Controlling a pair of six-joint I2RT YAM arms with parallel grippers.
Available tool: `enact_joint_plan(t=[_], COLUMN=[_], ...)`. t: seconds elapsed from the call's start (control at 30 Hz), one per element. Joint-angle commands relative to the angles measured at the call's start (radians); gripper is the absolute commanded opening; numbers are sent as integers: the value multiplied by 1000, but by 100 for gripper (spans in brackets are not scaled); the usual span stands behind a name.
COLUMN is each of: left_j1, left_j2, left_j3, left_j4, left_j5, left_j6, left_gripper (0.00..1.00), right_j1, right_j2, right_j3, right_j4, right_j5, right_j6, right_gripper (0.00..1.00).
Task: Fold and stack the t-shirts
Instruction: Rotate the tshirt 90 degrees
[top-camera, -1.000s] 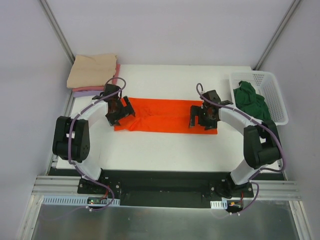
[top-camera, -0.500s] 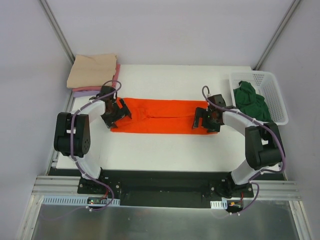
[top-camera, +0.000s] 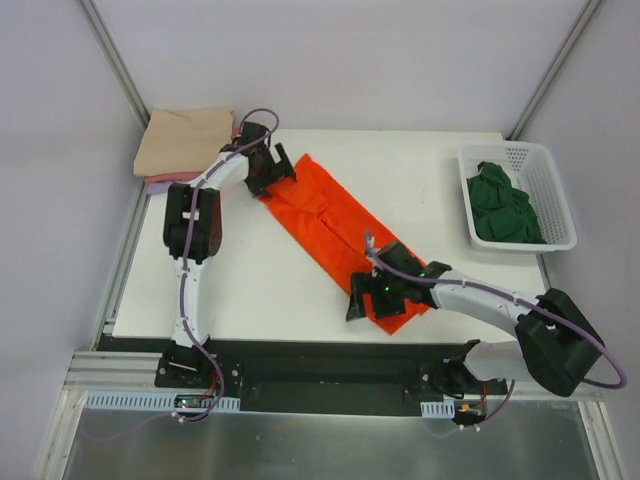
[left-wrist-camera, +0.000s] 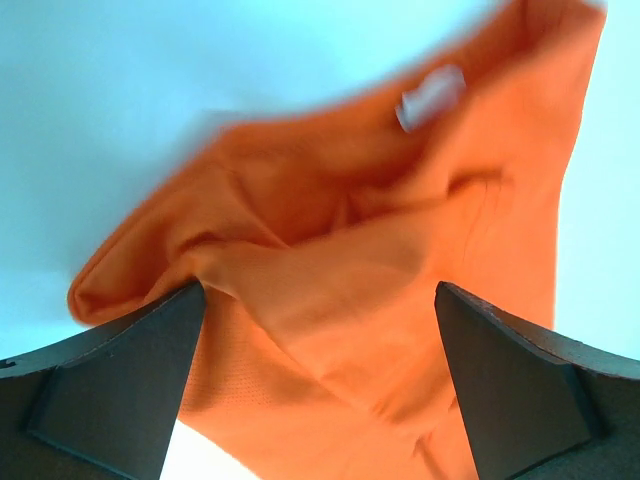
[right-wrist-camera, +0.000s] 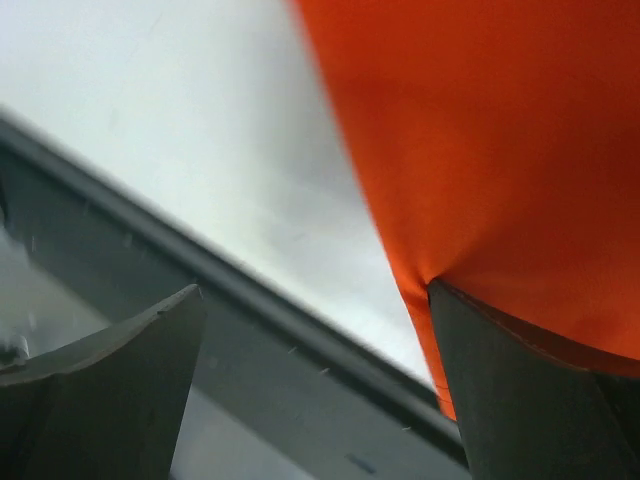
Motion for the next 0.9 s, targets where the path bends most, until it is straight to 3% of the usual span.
enact_joint_plan(t=[0.0, 0.13, 0.2, 0.4, 0.57, 0.7, 0.87], left_j1=[-75, -113, -130, -144, -172, -250, -322], left_j2=[200, 382, 401, 184, -16, -106, -123], left_j3=[328, 703, 766, 539, 291, 182, 78], left_j4=[-22, -16, 10, 39, -48, -148, -150], left_j5=[43, 164, 149, 10, -41, -125, -26], left_j6=[-37, -143, -150, -66, -3, 43, 1], left_gripper=[99, 99, 99, 99, 99, 99, 99], right_j1=[229, 296, 299, 281, 190, 103, 45], right_j2=[97, 168, 139, -33, -163, -223, -211], right_j3=[76, 245, 274, 227, 129, 49, -6], right_j4=[35, -52, -83, -193, -231, -254, -250], right_j5=[-206, -133, -87, 120, 172, 171, 156], right_j6=[21, -84, -98, -83, -40, -40, -55], right_gripper=[96, 96, 96, 96, 96, 96, 96])
